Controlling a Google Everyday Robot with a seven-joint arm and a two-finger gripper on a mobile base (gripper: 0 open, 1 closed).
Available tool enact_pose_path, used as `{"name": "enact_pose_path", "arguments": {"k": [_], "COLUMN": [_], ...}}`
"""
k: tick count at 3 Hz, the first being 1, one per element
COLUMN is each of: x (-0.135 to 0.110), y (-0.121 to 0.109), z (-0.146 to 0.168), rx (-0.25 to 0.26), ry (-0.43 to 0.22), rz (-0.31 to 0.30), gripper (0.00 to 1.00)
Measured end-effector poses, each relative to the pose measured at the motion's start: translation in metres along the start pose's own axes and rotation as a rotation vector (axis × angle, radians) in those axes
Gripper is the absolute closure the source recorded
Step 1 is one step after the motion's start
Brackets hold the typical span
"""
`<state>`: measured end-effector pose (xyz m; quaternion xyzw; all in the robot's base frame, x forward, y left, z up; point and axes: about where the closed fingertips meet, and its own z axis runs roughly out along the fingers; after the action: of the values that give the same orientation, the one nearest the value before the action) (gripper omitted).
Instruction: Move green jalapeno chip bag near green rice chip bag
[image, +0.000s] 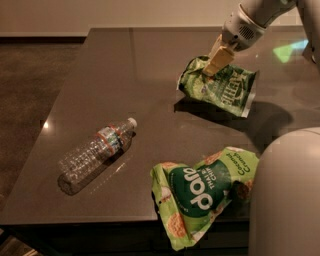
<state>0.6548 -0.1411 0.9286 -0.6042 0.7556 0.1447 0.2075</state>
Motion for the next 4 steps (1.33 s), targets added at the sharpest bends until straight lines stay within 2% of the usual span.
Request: {"name": "enact_pose_path", "arguments": {"k": [1, 2, 3, 4], "x": [-0.009, -0.009, -0.003, 0.005], "y": [0.02, 0.052, 0.088, 0.118], "z": [-0.008, -0.011, -0.01, -0.004], "rx": [-0.038, -0.088, -0.132, -0.162], "ry": [-0.035, -0.032, 0.018, 0.084], "rz": [-0.053, -0.088, -0.129, -0.165], "gripper": [1.0, 1.0, 1.0, 0.82]}}
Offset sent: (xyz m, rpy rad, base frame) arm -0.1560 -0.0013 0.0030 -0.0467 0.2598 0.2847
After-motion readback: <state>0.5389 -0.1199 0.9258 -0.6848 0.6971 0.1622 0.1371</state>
